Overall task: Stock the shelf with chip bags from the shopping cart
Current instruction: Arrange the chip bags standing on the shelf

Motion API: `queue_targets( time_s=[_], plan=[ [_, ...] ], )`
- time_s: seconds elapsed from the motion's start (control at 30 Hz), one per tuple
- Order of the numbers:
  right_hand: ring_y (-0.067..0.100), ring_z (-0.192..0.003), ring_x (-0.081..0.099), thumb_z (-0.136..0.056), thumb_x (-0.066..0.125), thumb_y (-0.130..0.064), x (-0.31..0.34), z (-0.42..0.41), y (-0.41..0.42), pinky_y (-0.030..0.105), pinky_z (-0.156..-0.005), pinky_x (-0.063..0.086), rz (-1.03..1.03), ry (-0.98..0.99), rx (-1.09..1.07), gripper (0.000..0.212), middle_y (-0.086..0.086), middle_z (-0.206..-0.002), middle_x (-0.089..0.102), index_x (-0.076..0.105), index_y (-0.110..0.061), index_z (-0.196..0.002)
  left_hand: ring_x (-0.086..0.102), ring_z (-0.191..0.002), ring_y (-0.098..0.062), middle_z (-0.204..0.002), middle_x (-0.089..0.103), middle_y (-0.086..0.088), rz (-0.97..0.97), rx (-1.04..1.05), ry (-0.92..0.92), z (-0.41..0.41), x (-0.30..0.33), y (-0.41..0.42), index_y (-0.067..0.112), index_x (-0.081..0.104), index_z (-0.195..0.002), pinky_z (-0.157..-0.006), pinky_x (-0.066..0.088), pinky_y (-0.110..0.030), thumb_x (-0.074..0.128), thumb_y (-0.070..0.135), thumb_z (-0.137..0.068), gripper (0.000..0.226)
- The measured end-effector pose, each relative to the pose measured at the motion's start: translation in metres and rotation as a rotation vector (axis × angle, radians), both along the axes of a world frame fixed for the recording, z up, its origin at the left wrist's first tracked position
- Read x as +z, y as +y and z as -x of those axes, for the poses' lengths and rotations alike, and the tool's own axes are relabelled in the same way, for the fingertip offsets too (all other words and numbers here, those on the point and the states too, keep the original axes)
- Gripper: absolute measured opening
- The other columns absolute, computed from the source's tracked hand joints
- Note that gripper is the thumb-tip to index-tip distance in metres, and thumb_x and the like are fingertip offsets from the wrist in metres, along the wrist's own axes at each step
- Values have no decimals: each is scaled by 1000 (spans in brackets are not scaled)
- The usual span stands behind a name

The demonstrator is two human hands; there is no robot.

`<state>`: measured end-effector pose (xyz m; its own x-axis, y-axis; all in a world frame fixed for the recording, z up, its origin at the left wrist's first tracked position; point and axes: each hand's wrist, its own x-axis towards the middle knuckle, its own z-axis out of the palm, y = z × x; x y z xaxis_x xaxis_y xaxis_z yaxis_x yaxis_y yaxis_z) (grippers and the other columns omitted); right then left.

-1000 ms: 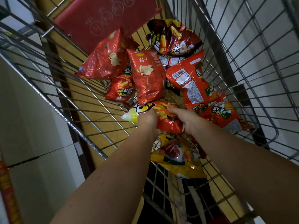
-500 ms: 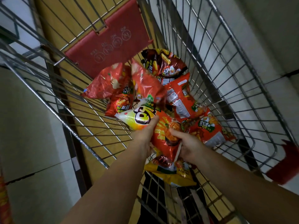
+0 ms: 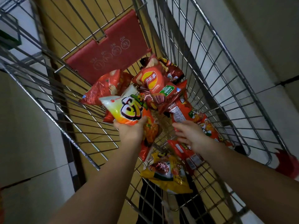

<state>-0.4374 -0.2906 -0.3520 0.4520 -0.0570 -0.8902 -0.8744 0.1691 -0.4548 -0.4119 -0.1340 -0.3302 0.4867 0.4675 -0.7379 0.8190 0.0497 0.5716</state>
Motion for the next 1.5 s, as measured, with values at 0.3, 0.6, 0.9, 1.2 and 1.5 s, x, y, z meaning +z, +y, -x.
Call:
queue_targets(
  time_s=[0.3,0.6,0.9,1.2,1.5],
  plan=[
    [25,-119,51,-82,69,-27,-5,-78,11,40,-100,42,234,-133,-93,50,4,-114,57,48,-10,-124,43,-130,-35,-139,43,-12,49,138,-18,-5,-1,18,20,13,-145,-109,32,-58,76,16,-79,91],
    [27,-118,53,-63,85,-29,-37,-115,32,51,-102,41,169,-112,-351,96,8,-130,52,30,-17,-141,45,-127,-35,-136,46,-10,108,120,-4,-16,-3,26,23,13,-146,-106,35,-59,77,16,-78,94],
    [21,-98,63,-68,80,-27,-53,-54,10,36,-75,55,200,-117,-186,73,6,-116,61,43,-12,-130,46,-127,-35,-137,46,-11,81,64,30,-12,-3,26,20,14,-145,-106,36,-58,78,17,-77,93],
    [30,-118,53,-57,82,-53,-53,-6,-5,52,-98,44,564,-212,69,95,9,-131,51,39,-20,-135,48,-124,-35,-134,49,-12,76,-231,140,-2,-22,21,16,19,-141,-106,37,-55,83,13,-69,96],
    [28,-113,53,-83,67,-29,-58,-40,47,32,-92,41,581,-383,839,57,11,-125,56,44,-13,-133,42,-129,-38,-141,41,-18,-154,-152,139,-3,-29,27,16,11,-147,-107,37,-51,82,25,-72,103]
  ],
)
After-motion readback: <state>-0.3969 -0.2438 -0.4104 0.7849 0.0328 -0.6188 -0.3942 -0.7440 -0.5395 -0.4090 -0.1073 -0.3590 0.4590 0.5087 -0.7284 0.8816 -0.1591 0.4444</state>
